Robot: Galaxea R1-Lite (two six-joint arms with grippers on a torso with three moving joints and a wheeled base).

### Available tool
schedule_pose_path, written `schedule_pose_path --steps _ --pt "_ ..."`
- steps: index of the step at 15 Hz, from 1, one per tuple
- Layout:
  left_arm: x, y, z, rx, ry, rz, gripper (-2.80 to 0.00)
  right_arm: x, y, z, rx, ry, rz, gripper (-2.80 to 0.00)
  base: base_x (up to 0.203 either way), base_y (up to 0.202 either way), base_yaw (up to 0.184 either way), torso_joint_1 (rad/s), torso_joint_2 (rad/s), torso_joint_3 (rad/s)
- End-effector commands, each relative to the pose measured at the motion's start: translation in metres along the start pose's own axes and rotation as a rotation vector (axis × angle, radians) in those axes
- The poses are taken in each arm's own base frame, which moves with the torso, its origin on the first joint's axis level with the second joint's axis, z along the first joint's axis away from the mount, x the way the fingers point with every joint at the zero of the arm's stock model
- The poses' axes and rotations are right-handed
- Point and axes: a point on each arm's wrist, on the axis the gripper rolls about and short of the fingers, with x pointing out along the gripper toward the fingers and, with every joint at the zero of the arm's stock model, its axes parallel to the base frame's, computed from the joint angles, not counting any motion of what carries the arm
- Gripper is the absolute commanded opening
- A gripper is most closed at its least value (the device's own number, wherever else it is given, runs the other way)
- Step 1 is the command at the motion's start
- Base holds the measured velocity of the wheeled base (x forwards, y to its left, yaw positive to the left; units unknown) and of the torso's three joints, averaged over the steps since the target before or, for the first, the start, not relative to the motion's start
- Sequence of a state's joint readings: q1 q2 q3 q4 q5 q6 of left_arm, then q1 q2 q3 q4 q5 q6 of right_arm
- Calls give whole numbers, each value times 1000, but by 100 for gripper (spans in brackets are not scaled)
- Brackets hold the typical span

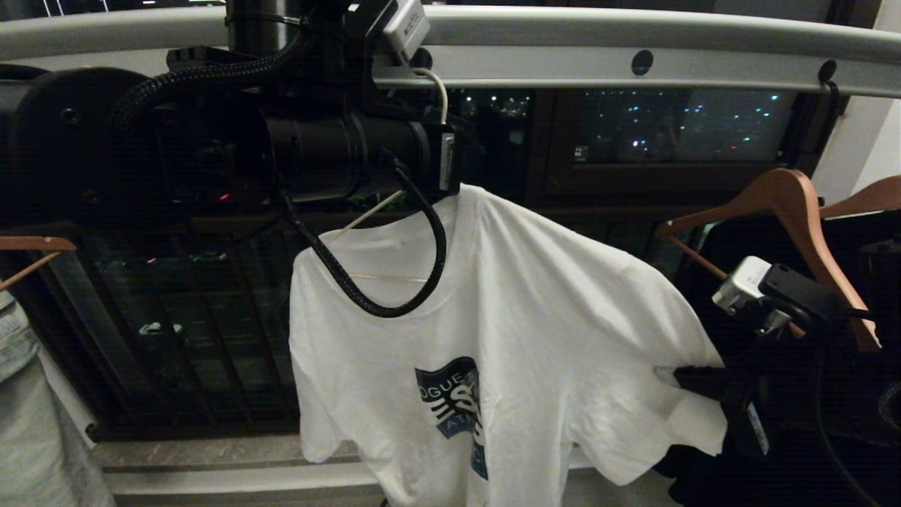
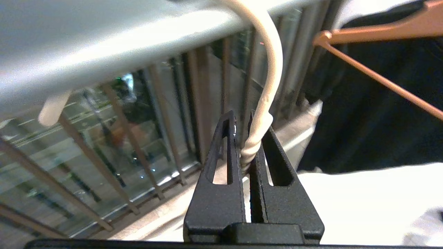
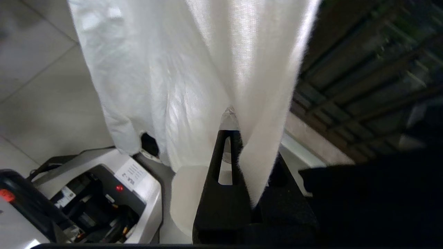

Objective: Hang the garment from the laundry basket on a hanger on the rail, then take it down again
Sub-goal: Take the clothes off the clothes rack

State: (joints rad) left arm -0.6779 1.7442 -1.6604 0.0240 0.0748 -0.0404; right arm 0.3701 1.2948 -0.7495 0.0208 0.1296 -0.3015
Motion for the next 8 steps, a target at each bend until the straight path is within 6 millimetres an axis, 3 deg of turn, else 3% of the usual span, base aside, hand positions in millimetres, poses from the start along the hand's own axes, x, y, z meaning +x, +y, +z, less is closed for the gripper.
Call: schedule_pose_path --steps 1,8 --pt "2 0 1 -1 -5 5 -280 -4 -1 -8 10 11 -14 -280 0 0 0 0 0 0" --pt "2 1 1 -3 -7 11 -280 -7 -1 -22 26 42 -27 -280 0 0 0 0 0 0"
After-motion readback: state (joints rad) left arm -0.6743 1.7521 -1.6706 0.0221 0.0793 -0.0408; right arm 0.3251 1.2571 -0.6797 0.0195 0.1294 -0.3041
